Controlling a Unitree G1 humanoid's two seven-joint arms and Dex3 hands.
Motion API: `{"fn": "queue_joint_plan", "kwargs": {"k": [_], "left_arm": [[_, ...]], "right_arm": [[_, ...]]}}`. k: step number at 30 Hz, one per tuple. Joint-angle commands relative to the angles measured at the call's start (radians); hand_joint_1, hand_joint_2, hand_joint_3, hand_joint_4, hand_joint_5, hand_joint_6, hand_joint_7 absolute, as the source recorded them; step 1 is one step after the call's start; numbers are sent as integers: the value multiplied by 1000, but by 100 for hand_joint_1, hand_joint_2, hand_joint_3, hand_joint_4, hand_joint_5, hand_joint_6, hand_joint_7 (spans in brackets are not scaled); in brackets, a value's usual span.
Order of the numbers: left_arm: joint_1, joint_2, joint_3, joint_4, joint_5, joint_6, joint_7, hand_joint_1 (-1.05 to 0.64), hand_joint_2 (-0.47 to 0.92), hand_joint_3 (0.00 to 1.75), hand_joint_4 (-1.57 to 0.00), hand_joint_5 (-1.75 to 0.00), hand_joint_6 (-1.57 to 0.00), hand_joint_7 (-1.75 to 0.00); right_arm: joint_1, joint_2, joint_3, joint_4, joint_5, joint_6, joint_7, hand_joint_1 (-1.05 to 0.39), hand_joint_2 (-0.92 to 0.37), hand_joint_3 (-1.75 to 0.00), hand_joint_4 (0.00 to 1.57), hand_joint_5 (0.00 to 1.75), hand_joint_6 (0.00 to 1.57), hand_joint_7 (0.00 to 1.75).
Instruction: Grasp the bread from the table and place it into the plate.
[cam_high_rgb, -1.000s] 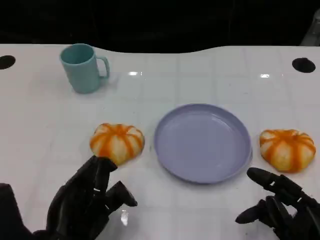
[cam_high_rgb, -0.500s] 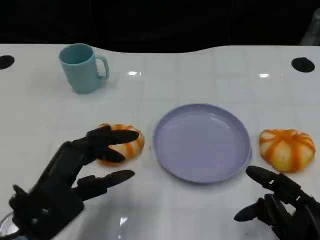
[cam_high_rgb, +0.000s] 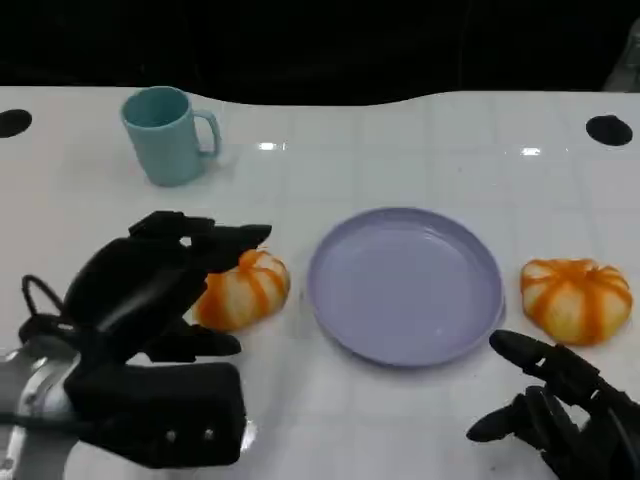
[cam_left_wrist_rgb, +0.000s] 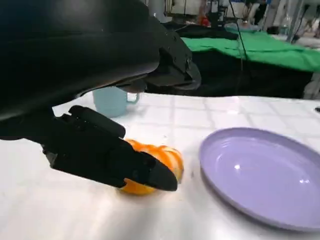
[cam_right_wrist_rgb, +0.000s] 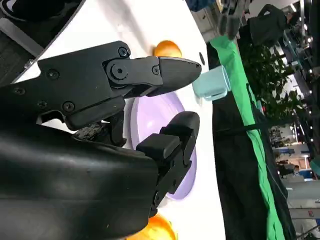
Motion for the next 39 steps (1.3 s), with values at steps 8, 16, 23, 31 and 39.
{"fn": "queue_joint_plan", "kwargs": {"k": [8,16,23,31,39], "left_arm": [[-169,-14,-150,209,161,139,-38,-36,77,1,-2,-22,-21,-1],[-373,-100,-249,655,176,160,70,-35,76,0,-4,-20,-21,0],[-488,-148,-312,910,165,134,148,-40,77,1,-7,-16,-22,0],[-606,-213,-358,1193,128,69,233,-40,82,1,-13,-14,-25,-1],[-645,-235,-320,1293,35,-2,309,-32,91,10,-85,-75,-108,-11]], "right_arm": [[10,-12,-2,-11,-10,-10,-5,-74,-92,-35,70,113,90,39],[20,-10,-4,-29,0,13,-5,-74,-92,-35,69,114,90,39],[25,-9,-5,-37,-2,16,-4,-74,-92,-33,69,113,90,39],[26,-10,-6,-39,5,17,4,-74,-92,-34,68,113,90,38],[28,-12,-5,-44,7,25,0,-75,-92,-34,68,113,90,38]]}}
